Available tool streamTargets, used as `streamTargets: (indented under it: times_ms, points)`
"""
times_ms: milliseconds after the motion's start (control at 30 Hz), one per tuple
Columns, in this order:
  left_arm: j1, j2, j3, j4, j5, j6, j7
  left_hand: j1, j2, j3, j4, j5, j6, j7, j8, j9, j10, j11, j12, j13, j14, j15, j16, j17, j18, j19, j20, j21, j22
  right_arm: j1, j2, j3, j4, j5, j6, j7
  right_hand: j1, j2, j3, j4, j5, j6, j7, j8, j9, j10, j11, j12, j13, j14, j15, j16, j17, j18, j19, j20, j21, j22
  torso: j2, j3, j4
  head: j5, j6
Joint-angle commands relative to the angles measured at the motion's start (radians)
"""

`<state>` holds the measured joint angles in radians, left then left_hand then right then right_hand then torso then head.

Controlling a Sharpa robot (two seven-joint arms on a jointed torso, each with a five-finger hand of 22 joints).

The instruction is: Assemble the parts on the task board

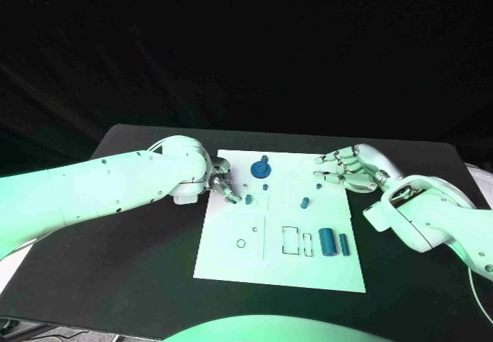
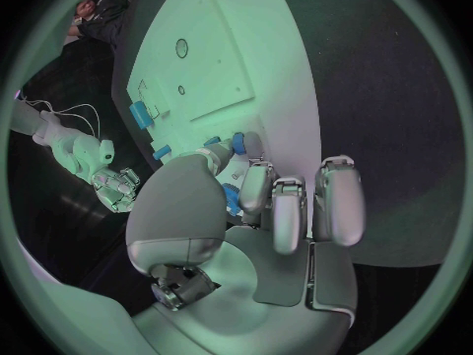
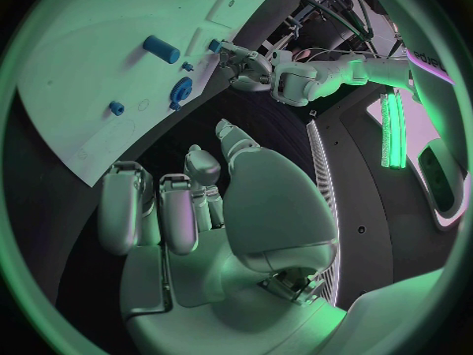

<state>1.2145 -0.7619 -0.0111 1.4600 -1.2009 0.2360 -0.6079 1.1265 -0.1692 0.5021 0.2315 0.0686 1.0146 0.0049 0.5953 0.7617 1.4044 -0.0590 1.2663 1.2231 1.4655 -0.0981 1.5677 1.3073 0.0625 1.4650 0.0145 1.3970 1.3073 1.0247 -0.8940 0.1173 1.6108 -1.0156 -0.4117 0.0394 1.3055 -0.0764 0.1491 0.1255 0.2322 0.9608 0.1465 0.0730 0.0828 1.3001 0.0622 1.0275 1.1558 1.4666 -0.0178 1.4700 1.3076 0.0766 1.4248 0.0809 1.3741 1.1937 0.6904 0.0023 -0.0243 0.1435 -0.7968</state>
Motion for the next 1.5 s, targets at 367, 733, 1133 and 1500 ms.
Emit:
streamTargets:
  times_ms: [367,733,1133,1500]
  points:
    - [0.006,0.013,-0.002,-0.004,-0.030,0.051,-0.012,0.009,-0.007,-0.007,-0.004,0.006,0.009,-0.004,0.004,0.000,0.010,-0.001,0.008,0.004,0.105,-0.007,0.003,0.263,-0.013,0.017,-0.006,0.007,0.096,-0.001,0.003,0.000,0.001,-0.003,0.013,0.001,0.002,0.009,-0.006,0.001,0.003,0.006,0.001,0.003,0.001,-0.004,-0.005,-0.001,0.001,0.067,-0.003,-0.004,0.096,-0.002,-0.005,0.000,-0.005,-0.001,0.000,0.0000,0.0002,0.000,0.002]
    - [0.006,0.029,-0.002,-0.011,-0.026,0.032,-0.010,0.001,0.001,-0.014,0.005,0.006,0.013,-0.003,0.004,-0.001,0.011,-0.001,0.008,0.005,0.105,-0.007,0.003,0.263,-0.013,0.017,-0.007,0.007,0.097,-0.001,0.004,0.000,0.001,-0.003,0.013,0.001,0.002,0.009,-0.006,0.001,0.003,0.006,0.001,0.003,0.001,-0.004,-0.005,-0.001,0.001,0.067,-0.003,-0.004,0.096,-0.002,-0.005,0.000,-0.005,-0.001,0.000,0.0003,0.0002,-0.001,0.003]
    - [0.006,0.044,-0.002,-0.032,-0.019,0.041,-0.014,-0.009,0.014,-0.019,0.017,0.006,0.014,-0.003,0.001,-0.002,0.012,-0.001,0.007,0.003,0.105,-0.008,0.003,0.263,-0.013,0.017,-0.007,0.007,0.097,-0.001,0.001,0.000,0.003,-0.003,0.014,-0.001,0.002,0.009,-0.006,0.001,0.003,0.006,0.001,0.003,0.001,-0.004,-0.005,-0.001,0.001,0.067,-0.003,-0.004,0.096,-0.002,-0.005,0.000,-0.005,-0.001,-0.001,0.0005,-0.0004,-0.001,0.001]
    - [0.006,0.052,-0.002,-0.055,-0.017,0.050,-0.016,-0.010,0.018,-0.019,0.019,0.006,0.014,-0.003,0.001,-0.002,0.012,-0.001,0.007,0.003,0.105,-0.008,0.003,0.263,-0.014,0.018,-0.007,0.007,0.097,-0.001,0.001,0.000,0.003,-0.003,0.014,-0.001,0.002,0.009,-0.008,0.002,0.006,0.007,0.001,0.003,0.001,-0.004,-0.006,0.000,0.001,0.067,-0.003,-0.004,0.096,-0.003,-0.004,0.000,-0.005,0.000,-0.001,0.0000,0.0012,-0.003,0.000]
